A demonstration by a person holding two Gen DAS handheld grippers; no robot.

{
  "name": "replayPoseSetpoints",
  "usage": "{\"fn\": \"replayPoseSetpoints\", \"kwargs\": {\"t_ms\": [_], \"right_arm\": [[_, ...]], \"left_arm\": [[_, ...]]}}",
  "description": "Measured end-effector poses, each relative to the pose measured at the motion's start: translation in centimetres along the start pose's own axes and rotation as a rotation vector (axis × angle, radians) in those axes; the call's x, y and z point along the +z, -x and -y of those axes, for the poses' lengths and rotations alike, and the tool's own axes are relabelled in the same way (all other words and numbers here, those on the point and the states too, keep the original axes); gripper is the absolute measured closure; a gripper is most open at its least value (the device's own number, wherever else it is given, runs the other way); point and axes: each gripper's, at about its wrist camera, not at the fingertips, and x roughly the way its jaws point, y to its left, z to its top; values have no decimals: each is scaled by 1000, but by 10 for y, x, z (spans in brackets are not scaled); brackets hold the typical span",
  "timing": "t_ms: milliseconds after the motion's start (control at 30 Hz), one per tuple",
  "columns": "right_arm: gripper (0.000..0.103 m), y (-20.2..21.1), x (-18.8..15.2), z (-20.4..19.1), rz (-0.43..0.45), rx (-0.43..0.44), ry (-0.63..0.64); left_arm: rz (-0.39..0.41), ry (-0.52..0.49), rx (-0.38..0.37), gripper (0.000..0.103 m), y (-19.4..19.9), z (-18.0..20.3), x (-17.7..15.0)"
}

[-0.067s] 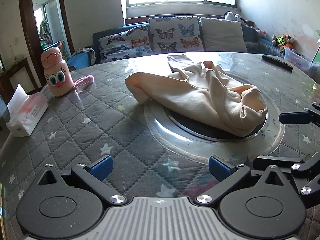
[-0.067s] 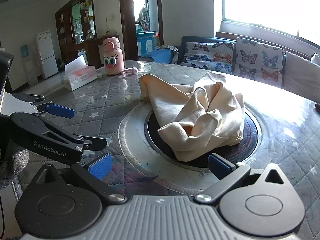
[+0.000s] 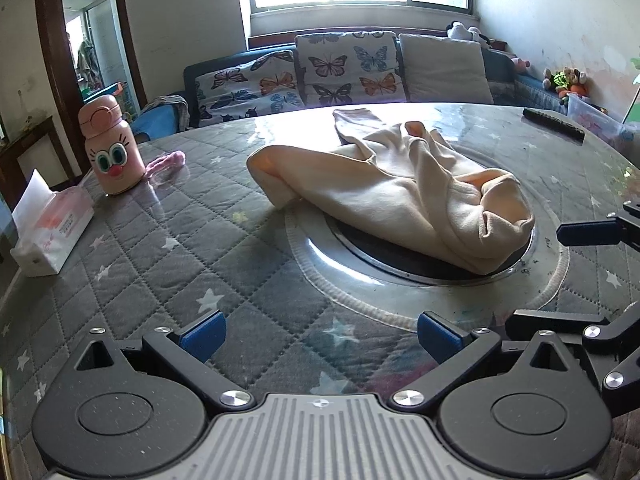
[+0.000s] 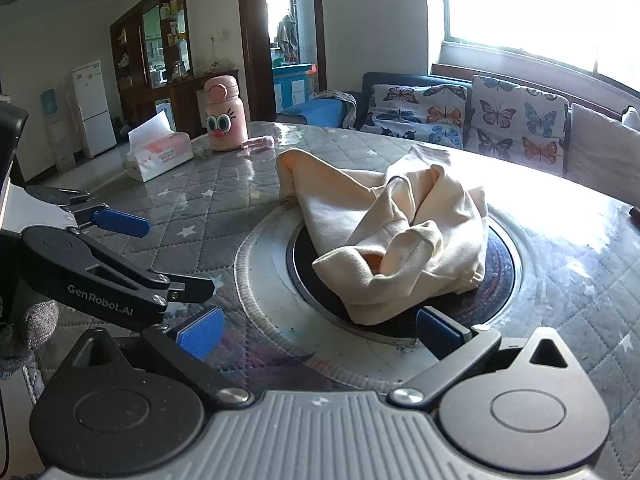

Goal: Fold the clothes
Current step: 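Move both grippers toward the crumpled cream shirt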

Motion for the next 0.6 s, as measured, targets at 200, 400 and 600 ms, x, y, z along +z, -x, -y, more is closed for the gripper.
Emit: {"fn": "replayPoseSetpoints", "kwargs": {"t_ms": [200, 400, 600], "right_arm": [[0, -1, 5, 5, -6, 4, 7], [0, -6, 10, 18, -9, 1, -14], [0, -5, 18, 35, 8, -8, -42]], "left_arm": [[-9, 4, 2, 0, -10, 2, 7], [19, -14, 16, 0, -13, 8, 29], [61, -22, -5, 0, -17, 13, 53]]}}
